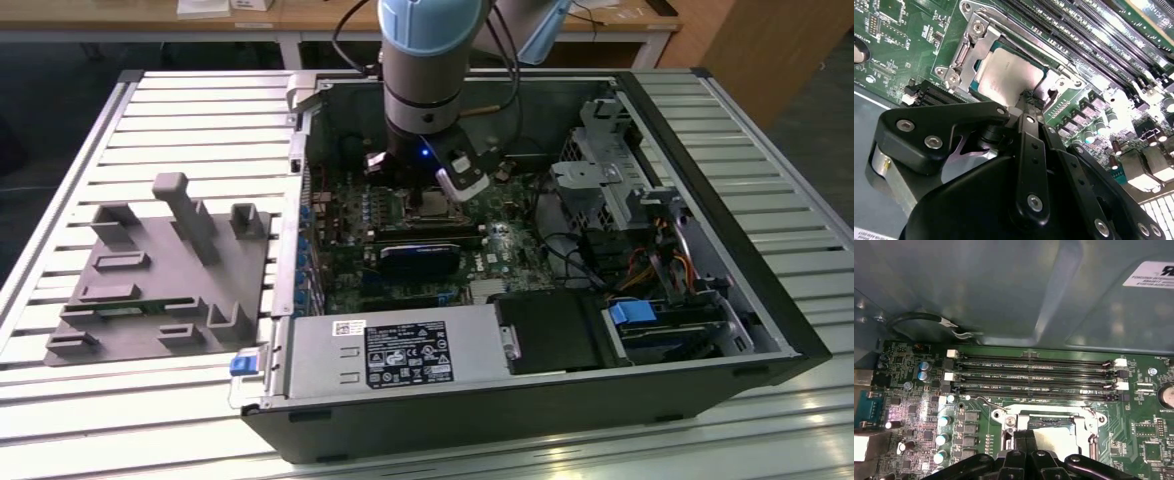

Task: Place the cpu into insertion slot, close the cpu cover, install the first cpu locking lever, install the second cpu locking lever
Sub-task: 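Close the cpu cover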

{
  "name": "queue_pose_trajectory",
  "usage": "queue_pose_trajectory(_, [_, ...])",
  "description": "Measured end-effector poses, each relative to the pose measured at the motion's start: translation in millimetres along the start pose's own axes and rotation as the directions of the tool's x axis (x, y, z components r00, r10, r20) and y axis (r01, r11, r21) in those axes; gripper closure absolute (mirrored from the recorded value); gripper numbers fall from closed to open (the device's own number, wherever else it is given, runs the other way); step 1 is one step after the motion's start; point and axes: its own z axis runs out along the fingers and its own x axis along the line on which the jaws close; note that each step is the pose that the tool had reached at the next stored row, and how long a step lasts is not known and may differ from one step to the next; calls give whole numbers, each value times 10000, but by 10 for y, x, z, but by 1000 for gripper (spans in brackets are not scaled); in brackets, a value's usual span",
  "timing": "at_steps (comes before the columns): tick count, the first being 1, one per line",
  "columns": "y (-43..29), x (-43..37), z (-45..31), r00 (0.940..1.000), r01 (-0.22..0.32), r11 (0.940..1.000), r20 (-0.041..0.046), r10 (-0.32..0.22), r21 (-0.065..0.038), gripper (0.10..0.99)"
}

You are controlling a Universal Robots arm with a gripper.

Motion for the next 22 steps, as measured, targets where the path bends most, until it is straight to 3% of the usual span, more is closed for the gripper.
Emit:
queue_pose_trajectory(3, [5, -4, -17, 10000, 0, 10000, 0, 0, 58, 980])
queue_pose_trajectory(6, [4, -3, -19, 10000, 7, 9996, -9, -7, 294, 980])
queue_pose_trajectory(8, [3, -1, -14, 10000, 10, 9993, -11, -9, 370, 980])
queue_pose_trajectory(22, [-3, 50, 20, 10000, 13, 9993, -3, -13, 385, 980])
